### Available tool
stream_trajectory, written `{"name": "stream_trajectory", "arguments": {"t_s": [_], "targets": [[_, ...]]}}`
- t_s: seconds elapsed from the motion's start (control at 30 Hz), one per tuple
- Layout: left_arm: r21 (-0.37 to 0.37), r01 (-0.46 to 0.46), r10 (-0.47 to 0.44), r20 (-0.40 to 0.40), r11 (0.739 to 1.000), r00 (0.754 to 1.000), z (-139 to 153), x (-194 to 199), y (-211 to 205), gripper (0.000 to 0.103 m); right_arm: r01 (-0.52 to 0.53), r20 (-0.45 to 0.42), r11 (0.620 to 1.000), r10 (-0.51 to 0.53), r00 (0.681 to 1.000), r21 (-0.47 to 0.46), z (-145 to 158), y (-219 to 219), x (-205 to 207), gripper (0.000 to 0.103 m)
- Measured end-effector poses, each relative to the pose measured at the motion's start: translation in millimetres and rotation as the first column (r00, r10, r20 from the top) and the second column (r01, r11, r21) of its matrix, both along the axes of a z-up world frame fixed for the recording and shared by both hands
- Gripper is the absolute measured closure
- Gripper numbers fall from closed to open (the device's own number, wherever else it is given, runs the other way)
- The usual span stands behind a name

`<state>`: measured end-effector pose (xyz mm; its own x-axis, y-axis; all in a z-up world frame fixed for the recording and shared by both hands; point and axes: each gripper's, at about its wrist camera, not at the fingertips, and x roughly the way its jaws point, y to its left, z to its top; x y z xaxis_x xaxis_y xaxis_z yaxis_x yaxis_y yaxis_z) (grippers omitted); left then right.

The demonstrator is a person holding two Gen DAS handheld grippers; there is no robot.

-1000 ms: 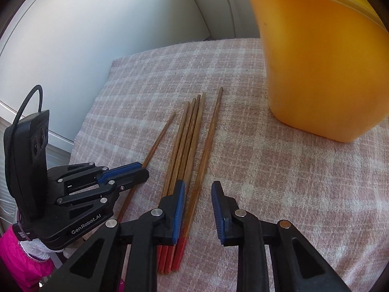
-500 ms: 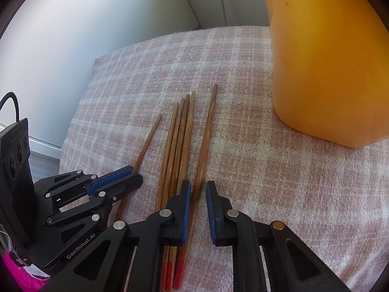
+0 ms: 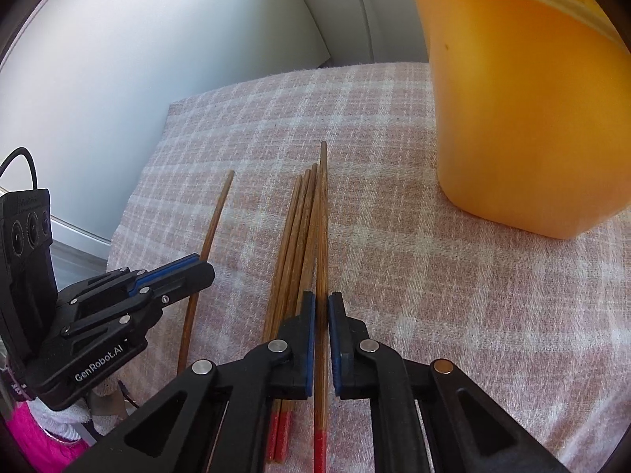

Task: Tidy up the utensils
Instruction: 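Close the left gripper on one wooden chopstick while the right gripper grasps another, then lift both wooden chopsticks and carry them over the yellow container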

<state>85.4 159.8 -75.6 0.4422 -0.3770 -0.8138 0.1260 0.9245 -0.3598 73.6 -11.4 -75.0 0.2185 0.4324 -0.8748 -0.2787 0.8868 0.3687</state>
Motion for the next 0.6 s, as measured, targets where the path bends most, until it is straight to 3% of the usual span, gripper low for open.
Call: {"name": "stream_trajectory", "arguments": {"t_s": [0.4,0.6], "targets": [[-0.128,-0.047,0.057,0.076,0.991,0.996,40.7,-31.6,29.7,0.099,0.023,0.016,0.98,-0.026,1.0,0.198,17.0,-31.7,-20.0,0.099],[-0.13,-0.036,0.053,0.13,0.991,0.99,62.4,-48.4,30.2,0.099,0.026,0.065,0.973,-0.042,0.997,0.231,29.3,-48.5,-35.1,0.099]]}}
